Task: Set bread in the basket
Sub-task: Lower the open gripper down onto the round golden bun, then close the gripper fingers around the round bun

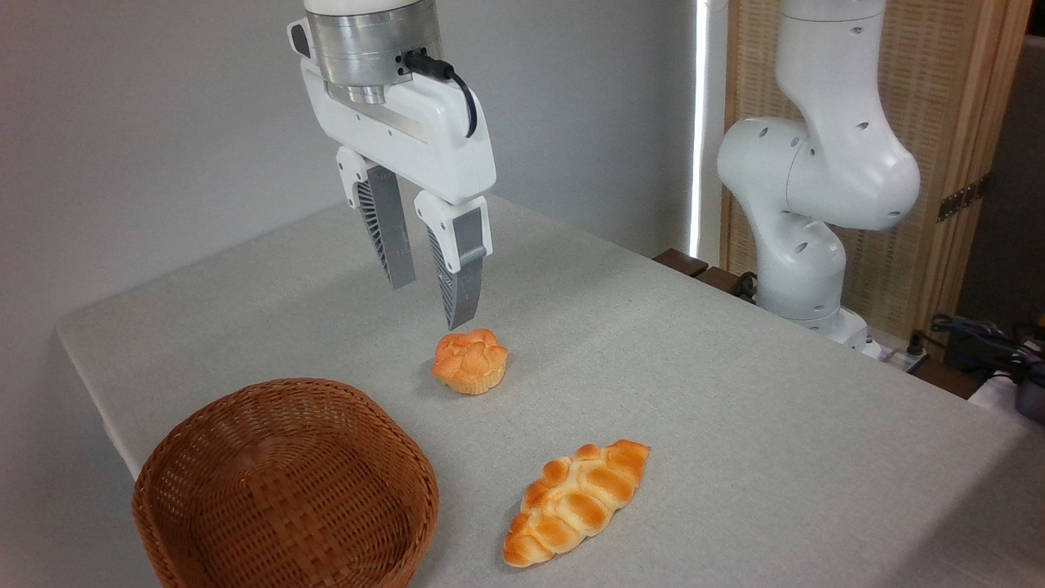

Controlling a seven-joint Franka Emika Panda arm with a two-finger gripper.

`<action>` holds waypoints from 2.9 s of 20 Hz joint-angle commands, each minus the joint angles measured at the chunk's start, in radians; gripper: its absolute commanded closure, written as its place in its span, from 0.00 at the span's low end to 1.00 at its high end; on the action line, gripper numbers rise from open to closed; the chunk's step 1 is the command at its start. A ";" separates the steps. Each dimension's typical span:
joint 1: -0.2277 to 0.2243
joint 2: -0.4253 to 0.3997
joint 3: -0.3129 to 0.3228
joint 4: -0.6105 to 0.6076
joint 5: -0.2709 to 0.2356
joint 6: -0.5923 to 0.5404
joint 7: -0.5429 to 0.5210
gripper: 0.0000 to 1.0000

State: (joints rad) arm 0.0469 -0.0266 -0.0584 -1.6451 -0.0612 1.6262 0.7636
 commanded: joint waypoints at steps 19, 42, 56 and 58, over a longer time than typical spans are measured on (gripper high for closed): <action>-0.048 0.001 -0.052 -0.117 -0.008 0.105 -0.006 0.00; -0.081 -0.076 -0.227 -0.556 0.086 0.388 -0.010 0.18; -0.085 -0.050 -0.235 -0.549 0.077 0.383 -0.009 0.61; -0.085 -0.052 -0.233 -0.509 0.078 0.334 -0.007 0.63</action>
State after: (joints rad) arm -0.0344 -0.0794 -0.2946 -2.1896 0.0074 1.9981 0.7631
